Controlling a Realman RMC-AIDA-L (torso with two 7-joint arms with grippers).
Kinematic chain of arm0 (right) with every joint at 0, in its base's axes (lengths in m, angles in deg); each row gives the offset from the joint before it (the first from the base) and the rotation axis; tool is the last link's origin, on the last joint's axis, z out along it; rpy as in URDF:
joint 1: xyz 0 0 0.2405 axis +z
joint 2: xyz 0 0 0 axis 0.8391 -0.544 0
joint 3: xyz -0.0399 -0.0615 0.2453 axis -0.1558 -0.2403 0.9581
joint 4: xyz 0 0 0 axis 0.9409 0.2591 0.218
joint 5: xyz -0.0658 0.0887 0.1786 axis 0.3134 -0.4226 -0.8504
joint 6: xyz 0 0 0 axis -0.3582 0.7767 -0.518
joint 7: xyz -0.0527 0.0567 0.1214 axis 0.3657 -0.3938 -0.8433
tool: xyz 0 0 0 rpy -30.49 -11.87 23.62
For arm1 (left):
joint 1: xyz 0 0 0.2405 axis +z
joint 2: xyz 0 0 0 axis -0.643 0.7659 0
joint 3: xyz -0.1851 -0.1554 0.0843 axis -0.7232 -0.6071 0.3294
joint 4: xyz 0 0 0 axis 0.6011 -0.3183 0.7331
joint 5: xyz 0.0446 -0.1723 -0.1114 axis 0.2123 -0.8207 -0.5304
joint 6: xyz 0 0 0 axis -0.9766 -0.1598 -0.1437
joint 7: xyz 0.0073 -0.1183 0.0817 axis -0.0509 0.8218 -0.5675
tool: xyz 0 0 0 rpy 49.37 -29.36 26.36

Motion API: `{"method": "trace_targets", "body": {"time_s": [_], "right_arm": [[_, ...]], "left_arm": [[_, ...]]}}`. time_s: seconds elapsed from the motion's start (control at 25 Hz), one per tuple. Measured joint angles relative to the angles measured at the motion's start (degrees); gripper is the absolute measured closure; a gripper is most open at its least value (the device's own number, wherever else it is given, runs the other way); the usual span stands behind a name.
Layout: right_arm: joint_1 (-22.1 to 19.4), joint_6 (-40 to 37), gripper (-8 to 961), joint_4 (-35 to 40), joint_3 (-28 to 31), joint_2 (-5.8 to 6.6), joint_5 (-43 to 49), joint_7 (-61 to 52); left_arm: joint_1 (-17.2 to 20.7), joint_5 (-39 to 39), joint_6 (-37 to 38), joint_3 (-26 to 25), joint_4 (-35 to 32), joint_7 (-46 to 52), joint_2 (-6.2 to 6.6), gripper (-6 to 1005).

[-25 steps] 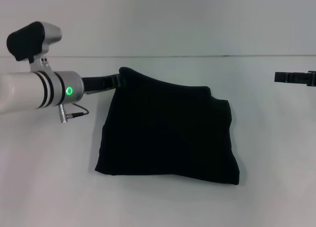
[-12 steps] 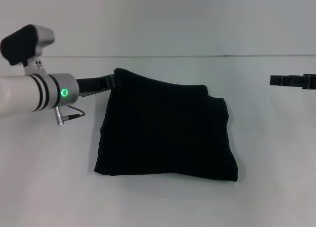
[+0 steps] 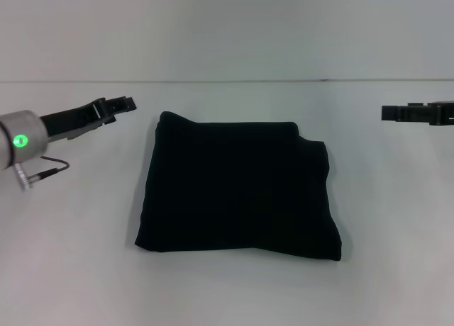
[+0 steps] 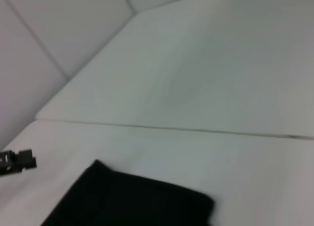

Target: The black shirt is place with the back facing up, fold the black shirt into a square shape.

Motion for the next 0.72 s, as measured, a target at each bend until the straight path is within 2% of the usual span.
{"method": "trace_targets", "body": {"time_s": [0.16, 0.32, 0.44, 0.52, 0.56, 0.72], "right_arm": [[0.39, -5.77, 72, 0.13, 0.24, 0.17, -1.3, 6.37], [0.16, -11.64, 72, 0.16, 0.08, -0.56, -4.29, 16.09], [0.14, -13.13, 71, 0.2, 0.05, -1.64, -6.4, 21.06], [0.54, -13.33, 73, 0.21, -0.04, -2.4, -7.27, 23.99], [1.14, -13.06, 74, 0.26, -0.66, -3.13, -7.43, 26.15], [2.08, -10.33, 78, 0.31, -3.19, -3.63, -7.37, 26.79]], "left_arm": [[3.57, -2.83, 17.88, -3.2, -5.3, -7.79, -0.25, 570], [4.51, -5.44, 35.04, -8.47, -3.99, -18.76, -0.09, 409], [4.46, -7.77, 40.14, -9.49, -1.86, -24.97, 0.04, 288], [4.05, -8.05, 40.72, -8.88, -1.33, -28.28, 0.04, 82], [3.54, -7.92, 40.73, -7.54, -1.17, -31.01, 0.11, 79], [1.93, -5.34, 38.71, -1.8, -1.82, -37.21, 0.36, 69]]}}
